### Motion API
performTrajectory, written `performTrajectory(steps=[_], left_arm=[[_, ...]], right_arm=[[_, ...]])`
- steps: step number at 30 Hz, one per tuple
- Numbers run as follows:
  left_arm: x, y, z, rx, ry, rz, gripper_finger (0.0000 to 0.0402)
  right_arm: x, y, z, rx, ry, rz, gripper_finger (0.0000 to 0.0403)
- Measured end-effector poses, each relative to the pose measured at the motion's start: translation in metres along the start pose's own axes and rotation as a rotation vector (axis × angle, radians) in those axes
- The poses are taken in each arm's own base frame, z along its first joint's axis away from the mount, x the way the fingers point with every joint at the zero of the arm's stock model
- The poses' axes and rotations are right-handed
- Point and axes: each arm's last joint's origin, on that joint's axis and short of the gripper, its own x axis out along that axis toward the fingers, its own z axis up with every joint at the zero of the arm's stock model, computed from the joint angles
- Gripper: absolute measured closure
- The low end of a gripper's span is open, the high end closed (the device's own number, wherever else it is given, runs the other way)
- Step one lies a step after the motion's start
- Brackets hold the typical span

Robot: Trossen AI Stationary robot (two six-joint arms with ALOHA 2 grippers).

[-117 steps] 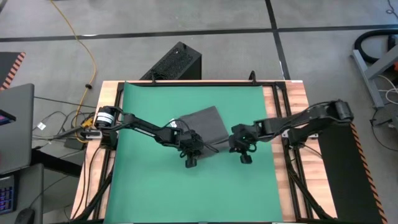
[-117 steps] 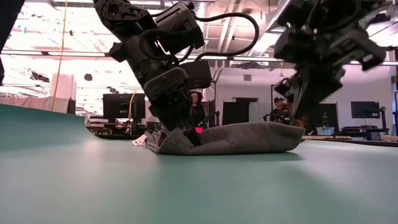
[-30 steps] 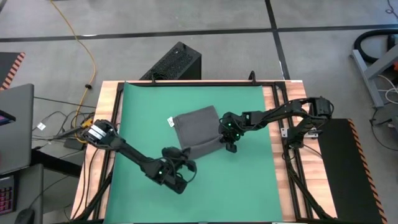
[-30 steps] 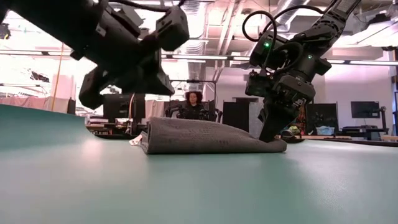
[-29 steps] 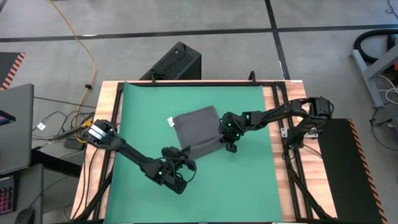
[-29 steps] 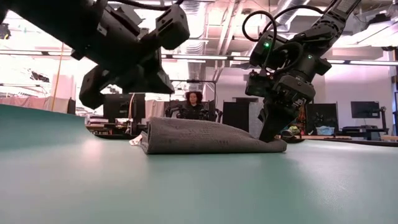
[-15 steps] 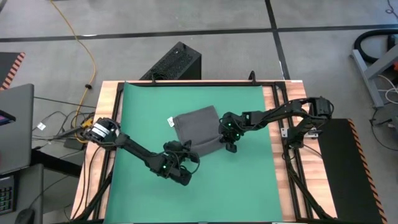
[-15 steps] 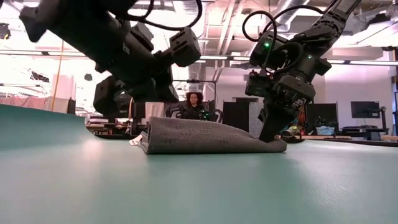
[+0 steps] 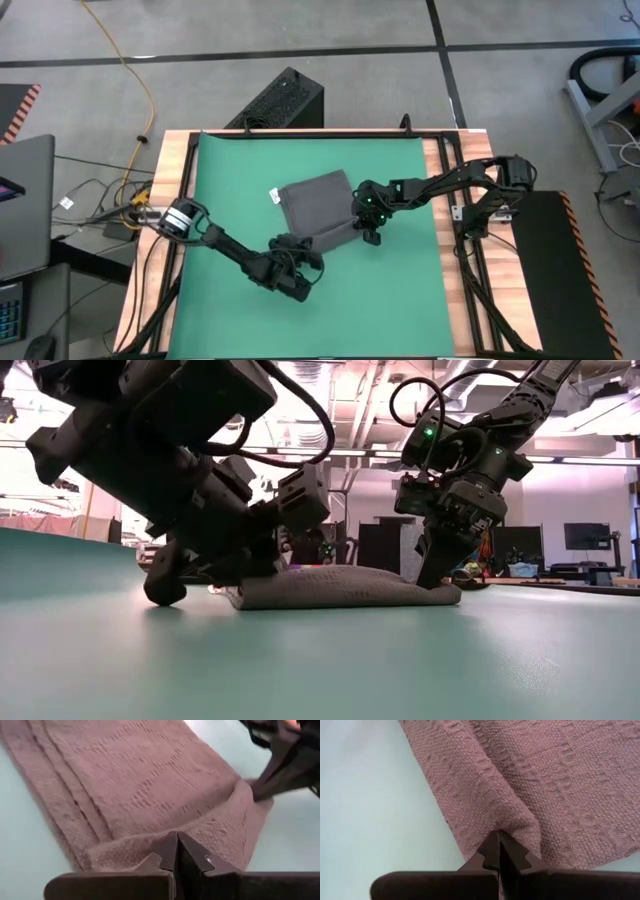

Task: Roll towel into tight, uniform cylinder
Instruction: Roll the gray towel

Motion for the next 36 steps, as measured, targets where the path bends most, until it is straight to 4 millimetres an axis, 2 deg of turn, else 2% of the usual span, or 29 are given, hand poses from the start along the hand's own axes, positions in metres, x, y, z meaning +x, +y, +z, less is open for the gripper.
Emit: performTrajectory(steps=[7, 13, 20, 23, 27, 33, 36], left_arm=[[0.002, 0.020, -0.003, 0.033, 0.093, 0.029, 0.0401], [0.004, 0.022, -0.005, 0.119, 0.158, 0.023, 0.0401], [0.007, 0.026, 0.003, 0.095, 0.219, 0.083, 0.0401], [0.004, 0.028, 0.013, 0.077, 0.210, 0.123, 0.0401], [-0.007, 0.028, 0.037, 0.109, 0.137, 0.149, 0.0401], [-0.043, 0.005, 0.077, 0.151, -0.045, 0.017, 0.0401], [-0.051, 0.002, 0.079, 0.111, -0.051, -0.054, 0.0401]], right_arm=[[0.000, 0.000, 0.000, 0.010, 0.001, -0.001, 0.0385], [0.000, 0.000, 0.000, 0.056, 0.002, -0.001, 0.0385], [0.000, 0.000, 0.000, 0.078, 0.004, -0.002, 0.0385], [0.000, 0.000, 0.000, 0.103, 0.000, -0.004, 0.0385], [0.000, -0.001, 0.000, 0.107, -0.002, -0.009, 0.0385], [0.000, -0.002, -0.001, 0.123, 0.003, -0.015, 0.0385], [0.000, -0.002, -0.001, 0.122, 0.002, -0.015, 0.0385]])
